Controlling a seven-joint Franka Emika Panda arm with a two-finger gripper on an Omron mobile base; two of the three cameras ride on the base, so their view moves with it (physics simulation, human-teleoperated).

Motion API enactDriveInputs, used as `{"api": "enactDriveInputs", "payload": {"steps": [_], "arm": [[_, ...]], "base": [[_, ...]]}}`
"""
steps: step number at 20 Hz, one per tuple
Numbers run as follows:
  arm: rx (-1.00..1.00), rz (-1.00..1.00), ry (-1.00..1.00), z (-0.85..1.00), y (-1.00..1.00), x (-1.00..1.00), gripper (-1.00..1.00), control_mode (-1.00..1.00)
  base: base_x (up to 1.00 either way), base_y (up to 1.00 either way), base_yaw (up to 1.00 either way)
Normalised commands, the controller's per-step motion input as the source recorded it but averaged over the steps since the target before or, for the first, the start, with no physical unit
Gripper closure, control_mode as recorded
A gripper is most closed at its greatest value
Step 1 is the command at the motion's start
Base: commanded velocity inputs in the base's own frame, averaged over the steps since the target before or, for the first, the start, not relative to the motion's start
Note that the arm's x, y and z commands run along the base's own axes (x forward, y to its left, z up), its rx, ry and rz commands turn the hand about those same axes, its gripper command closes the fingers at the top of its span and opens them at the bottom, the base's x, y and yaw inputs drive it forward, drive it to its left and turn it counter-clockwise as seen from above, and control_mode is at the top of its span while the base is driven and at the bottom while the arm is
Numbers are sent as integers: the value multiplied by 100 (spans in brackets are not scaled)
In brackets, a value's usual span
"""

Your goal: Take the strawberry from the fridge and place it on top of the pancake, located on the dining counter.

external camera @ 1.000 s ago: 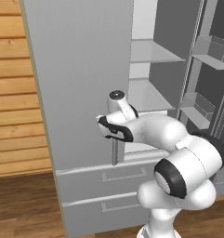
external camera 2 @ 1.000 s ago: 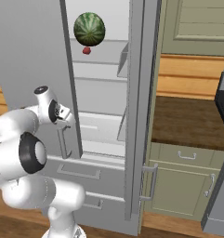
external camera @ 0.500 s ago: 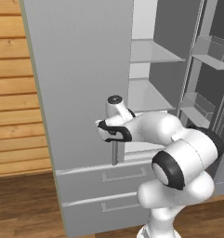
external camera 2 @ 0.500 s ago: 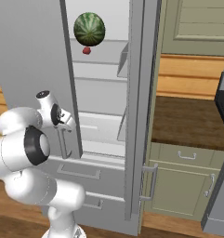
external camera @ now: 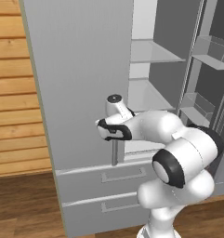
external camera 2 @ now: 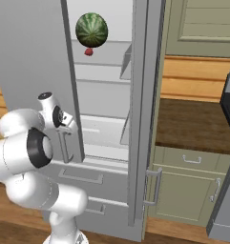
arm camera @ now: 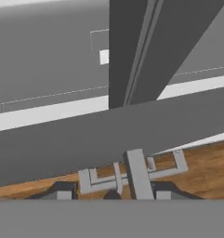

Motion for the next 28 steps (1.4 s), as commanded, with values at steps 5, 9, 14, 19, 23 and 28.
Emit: {"api": "enactDriveInputs", "payload": {"steps": [5, 9, 14, 19, 23, 28], "arm": [[2, 0, -11, 0, 1, -78, 100, -100], [0, -1, -13, 0, 19, -99, 100, -100], [0, -3, -4, 0, 41, -78, 100, -100], [-2, -1, 1, -7, 34, -25, -100, -100], [0, 0, -3, 40, 3, -16, -100, -100], [0, 0, -4, 90, 0, -18, -100, -100]], "base": [[0, 0, 0], [0, 0, 0], [0, 0, 0], [0, 0, 0], [0, 0, 0], [0, 0, 0]]}}
